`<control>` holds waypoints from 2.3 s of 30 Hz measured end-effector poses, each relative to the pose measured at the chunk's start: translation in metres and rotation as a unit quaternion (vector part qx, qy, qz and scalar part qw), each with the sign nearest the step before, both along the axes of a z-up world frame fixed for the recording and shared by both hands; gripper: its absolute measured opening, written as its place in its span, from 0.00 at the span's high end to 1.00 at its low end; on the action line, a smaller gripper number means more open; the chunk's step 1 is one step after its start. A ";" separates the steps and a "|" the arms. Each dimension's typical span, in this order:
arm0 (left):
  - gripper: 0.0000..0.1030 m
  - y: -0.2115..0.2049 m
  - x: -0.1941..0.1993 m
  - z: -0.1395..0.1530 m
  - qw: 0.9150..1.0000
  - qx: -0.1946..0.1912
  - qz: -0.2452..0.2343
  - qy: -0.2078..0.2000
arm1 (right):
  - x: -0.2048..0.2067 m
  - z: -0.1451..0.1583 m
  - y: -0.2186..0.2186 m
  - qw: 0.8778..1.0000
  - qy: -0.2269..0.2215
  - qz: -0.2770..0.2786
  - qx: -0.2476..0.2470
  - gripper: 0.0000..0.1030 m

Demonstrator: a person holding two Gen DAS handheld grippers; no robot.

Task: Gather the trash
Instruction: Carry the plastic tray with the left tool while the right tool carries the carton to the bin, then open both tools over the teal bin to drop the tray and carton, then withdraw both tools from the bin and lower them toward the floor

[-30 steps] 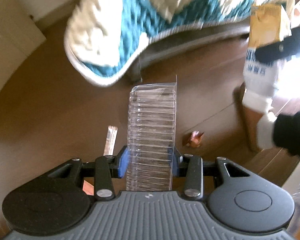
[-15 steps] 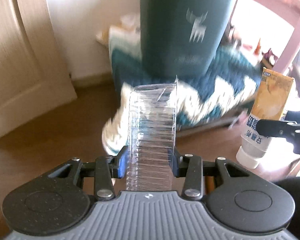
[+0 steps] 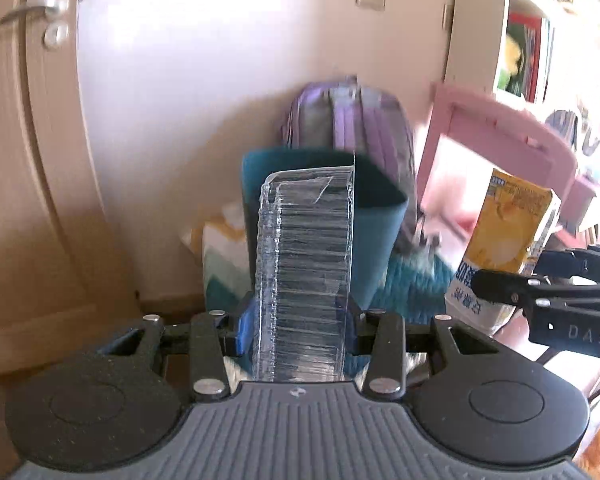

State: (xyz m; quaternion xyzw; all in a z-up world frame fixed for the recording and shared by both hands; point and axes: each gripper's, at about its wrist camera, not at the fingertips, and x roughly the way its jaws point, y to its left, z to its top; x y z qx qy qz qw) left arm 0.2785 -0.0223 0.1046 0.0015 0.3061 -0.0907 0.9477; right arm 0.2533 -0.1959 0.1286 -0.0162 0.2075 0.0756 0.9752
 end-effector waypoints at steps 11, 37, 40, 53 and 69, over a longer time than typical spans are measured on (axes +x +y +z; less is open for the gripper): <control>0.60 -0.023 0.077 0.064 0.999 -0.016 0.011 -0.030 | 0.069 0.044 -0.016 0.998 -0.059 0.001 -0.023 0.48; 0.63 -0.033 0.271 -0.068 0.996 -0.004 0.049 0.075 | 0.255 -0.079 -0.017 0.996 0.077 0.025 -0.035 0.47; 0.64 -0.034 0.272 -0.075 0.996 -0.001 0.050 0.069 | 0.260 -0.087 -0.014 0.995 0.090 0.031 -0.031 0.47; 0.62 -0.034 0.261 -0.072 0.997 0.008 0.043 0.061 | 0.229 -0.072 -0.006 0.995 0.079 0.039 -0.041 0.46; 0.44 -0.024 0.168 -0.019 0.999 0.000 0.022 0.039 | 0.118 -0.026 0.011 0.995 0.057 0.067 -0.047 0.45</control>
